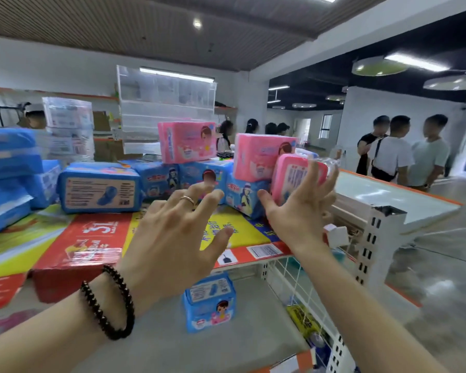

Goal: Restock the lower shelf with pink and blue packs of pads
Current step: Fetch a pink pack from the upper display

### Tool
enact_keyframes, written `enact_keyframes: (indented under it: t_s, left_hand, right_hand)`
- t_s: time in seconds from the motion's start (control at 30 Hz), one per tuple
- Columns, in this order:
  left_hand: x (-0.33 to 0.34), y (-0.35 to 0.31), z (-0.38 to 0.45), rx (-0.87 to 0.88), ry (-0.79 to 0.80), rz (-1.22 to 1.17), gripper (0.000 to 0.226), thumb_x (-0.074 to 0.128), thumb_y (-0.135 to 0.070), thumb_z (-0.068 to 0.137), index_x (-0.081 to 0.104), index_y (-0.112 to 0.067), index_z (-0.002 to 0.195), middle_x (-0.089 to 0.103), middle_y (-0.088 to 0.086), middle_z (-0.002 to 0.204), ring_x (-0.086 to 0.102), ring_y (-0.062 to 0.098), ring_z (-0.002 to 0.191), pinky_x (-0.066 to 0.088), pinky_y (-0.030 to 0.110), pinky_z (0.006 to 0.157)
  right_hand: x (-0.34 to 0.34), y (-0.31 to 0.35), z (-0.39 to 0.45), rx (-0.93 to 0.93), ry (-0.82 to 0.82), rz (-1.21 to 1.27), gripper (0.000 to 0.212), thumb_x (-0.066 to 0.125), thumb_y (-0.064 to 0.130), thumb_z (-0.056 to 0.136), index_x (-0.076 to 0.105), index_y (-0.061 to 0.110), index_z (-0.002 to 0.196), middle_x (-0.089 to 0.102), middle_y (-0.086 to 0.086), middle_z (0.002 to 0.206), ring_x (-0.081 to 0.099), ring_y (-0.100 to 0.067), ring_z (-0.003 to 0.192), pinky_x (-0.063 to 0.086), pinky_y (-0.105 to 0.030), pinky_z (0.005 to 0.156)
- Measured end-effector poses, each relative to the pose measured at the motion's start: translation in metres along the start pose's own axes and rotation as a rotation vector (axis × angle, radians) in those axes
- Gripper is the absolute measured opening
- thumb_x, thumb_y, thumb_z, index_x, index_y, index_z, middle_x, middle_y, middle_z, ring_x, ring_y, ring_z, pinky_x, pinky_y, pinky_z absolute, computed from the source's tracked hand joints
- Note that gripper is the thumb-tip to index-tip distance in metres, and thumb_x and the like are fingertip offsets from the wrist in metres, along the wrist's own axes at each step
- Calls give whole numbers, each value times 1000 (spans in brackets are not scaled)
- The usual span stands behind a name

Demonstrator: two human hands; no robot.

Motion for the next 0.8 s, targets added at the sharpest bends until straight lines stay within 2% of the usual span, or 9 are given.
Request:
enact_keyframes:
  t_s: [0.1, 0.23, 0.33, 0.43, 0.5, 0.57, 0.67, 0.73, 0.8]
  left_hand:
    - [5, -4, 0, 26, -12, 17, 60, 37, -59, 91, 56, -19, 131, 57, -1, 139, 62, 26, 116, 51, 45, 84]
    - [6, -3, 2, 15, 5, 32, 62, 36, -61, 91, 55, -21, 134, 55, -1, 142, 61, 26, 118, 50, 45, 86]
    - [7, -3, 6, 24, 39, 58, 65, 30, -63, 91, 50, -23, 138, 52, -3, 146, 59, 25, 121, 49, 44, 89]
    - [7, -6, 16, 38, 43, 32, 66, 28, -64, 91, 45, -26, 142, 46, -5, 150, 55, 23, 125, 46, 45, 93]
    - [5, -8, 23, 37, 30, -29, 69, 28, -66, 89, 41, -26, 145, 45, -8, 150, 55, 22, 125, 47, 44, 95]
    - [2, -8, 31, 6, 22, -165, 71, 30, -68, 87, 35, -30, 146, 44, -10, 148, 54, 20, 125, 48, 44, 98]
    - [-1, 0, 44, -45, 5, -436, 73, 41, -70, 86, 28, -34, 149, 45, -10, 148, 54, 10, 124, 48, 41, 102]
    - [-5, 8, 50, -55, -10, -605, 82, 50, -72, 82, 23, -37, 150, 45, -12, 148, 56, 0, 120, 51, 34, 97]
    - [-12, 17, 53, -22, -36, -740, 90, 62, -68, 77, 21, -37, 151, 43, -12, 149, 56, -3, 122, 54, 28, 91]
  right_hand:
    - [6, -8, 5, -5, 1, 24, 112, 75, 50, 81, -15, 37, 147, -14, -10, 161, 19, -50, 141, 41, -59, 101]
    - [3, -17, 18, -66, -86, 45, 103, 73, 36, 82, -4, 31, 150, 14, -20, 151, 39, -48, 125, 47, -51, 90]
    - [-6, -30, 24, -88, -144, 195, 101, 76, 21, 77, 6, 35, 148, 26, -16, 143, 46, -45, 122, 52, -52, 90]
    - [-22, -36, 22, -155, -188, 336, 101, 77, 17, 75, 10, 41, 146, 27, 0, 138, 51, -30, 123, 57, -54, 88]
    - [-32, -32, 17, -211, -152, 410, 97, 79, 15, 76, 14, 40, 144, 24, 11, 135, 47, -10, 123, 57, -45, 92]
    - [-38, -23, 11, -291, -86, 440, 96, 81, 15, 75, 17, 40, 142, 28, 11, 136, 46, -1, 122, 57, -37, 93]
    - [-42, 0, -1, -455, 19, 474, 94, 84, 27, 75, 18, 39, 140, 35, 1, 136, 47, -7, 125, 58, -36, 90]
    - [-42, 14, -8, -579, 100, 511, 89, 80, 40, 76, 18, 40, 140, 37, -4, 136, 50, -15, 125, 58, -37, 88]
    - [-38, 27, -17, -690, 237, 553, 88, 78, 40, 77, 16, 42, 139, 36, -5, 139, 51, -21, 127, 59, -39, 86]
Point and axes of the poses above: each hand's wrist, its own z-axis towards the middle knuckle, its own x-axis out of the palm, y = z × x, the point moved 3 cm from there along z, towards the middle knuckle
